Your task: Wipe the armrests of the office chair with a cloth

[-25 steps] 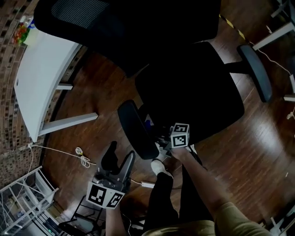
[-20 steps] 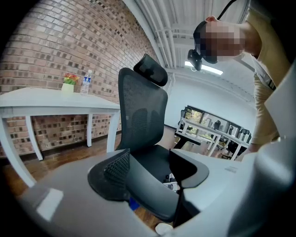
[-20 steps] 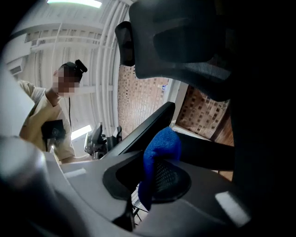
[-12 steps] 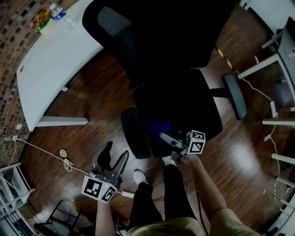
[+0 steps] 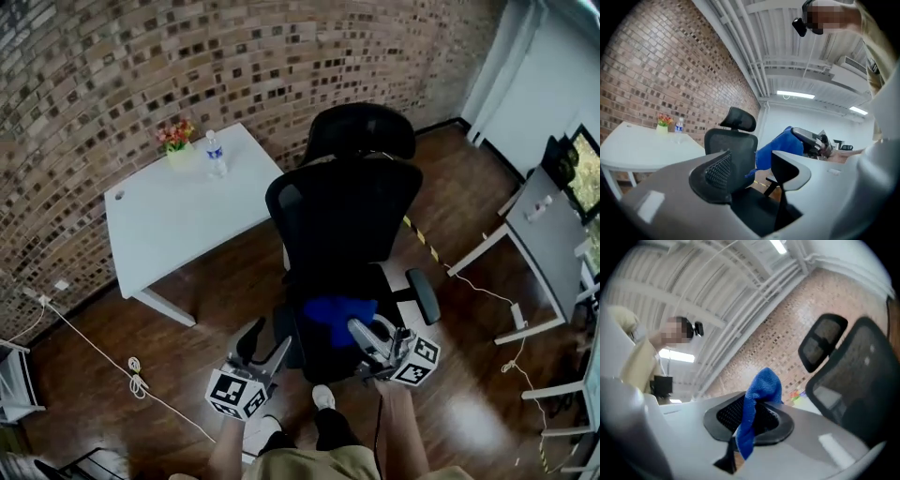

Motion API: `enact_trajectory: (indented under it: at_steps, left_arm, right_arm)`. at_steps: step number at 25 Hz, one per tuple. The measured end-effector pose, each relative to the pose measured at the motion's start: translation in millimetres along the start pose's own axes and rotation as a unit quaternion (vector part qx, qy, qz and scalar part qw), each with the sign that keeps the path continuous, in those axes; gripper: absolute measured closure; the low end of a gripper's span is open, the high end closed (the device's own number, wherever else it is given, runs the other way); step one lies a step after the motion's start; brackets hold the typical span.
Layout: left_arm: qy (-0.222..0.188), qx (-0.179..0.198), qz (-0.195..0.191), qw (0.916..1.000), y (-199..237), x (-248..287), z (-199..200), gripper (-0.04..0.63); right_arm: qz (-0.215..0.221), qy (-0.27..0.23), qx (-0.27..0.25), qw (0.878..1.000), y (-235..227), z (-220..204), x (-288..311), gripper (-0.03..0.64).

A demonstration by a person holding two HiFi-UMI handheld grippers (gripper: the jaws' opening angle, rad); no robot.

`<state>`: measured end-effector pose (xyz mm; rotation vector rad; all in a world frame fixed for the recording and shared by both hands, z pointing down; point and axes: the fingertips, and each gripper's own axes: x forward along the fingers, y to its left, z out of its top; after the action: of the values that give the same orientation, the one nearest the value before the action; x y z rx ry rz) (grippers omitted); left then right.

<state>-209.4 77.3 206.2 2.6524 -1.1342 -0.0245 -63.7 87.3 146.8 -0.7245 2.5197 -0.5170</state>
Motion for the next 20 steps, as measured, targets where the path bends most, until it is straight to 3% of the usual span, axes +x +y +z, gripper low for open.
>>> enact_trajectory:
  at_steps: [3, 6, 10, 13, 16, 20]
  left_arm:
    - [-0.025, 0.044, 0.043, 0.9978, -3.1, -19.3, 59.5, 0.345]
    - [-0.051, 0.081, 0.084, 0.9919, -3.9, -39.6, 100.7, 0.344]
    - [-0.076, 0.089, 0.134, 0.984, 5.2, -61.7, 127.3, 0.327]
    - [-0.087, 0.089, 0.157, 0.9798, 8.4, -73.4, 128.6, 0.313]
    - [-0.097, 0.085, 0.173, 0.9765, 8.8, -84.2, 132.3, 0.31]
    - [-0.109, 0.079, 0.183, 0.974, 10.3, -95.8, 136.1, 0.308]
  right_arm:
    - [-0.081, 0.046, -0.146, 0.985, 26.5, 25.9, 23.6, 0.58]
    - [-0.127, 0.081, -0.226, 0.963, 45.5, 31.5, 41.6, 0.581]
    - [-0.196, 0.088, -0.255, 0.943, 44.4, 31.6, 50.4, 0.583]
    - [-0.224, 0.086, -0.273, 0.932, 47.5, 33.5, 51.2, 0.583]
    - [-0.224, 0.087, -0.291, 0.926, 62.0, 34.5, 58.5, 0.583]
    - [-0.205, 0.089, -0.296, 0.929, 78.2, 27.4, 71.5, 0.583]
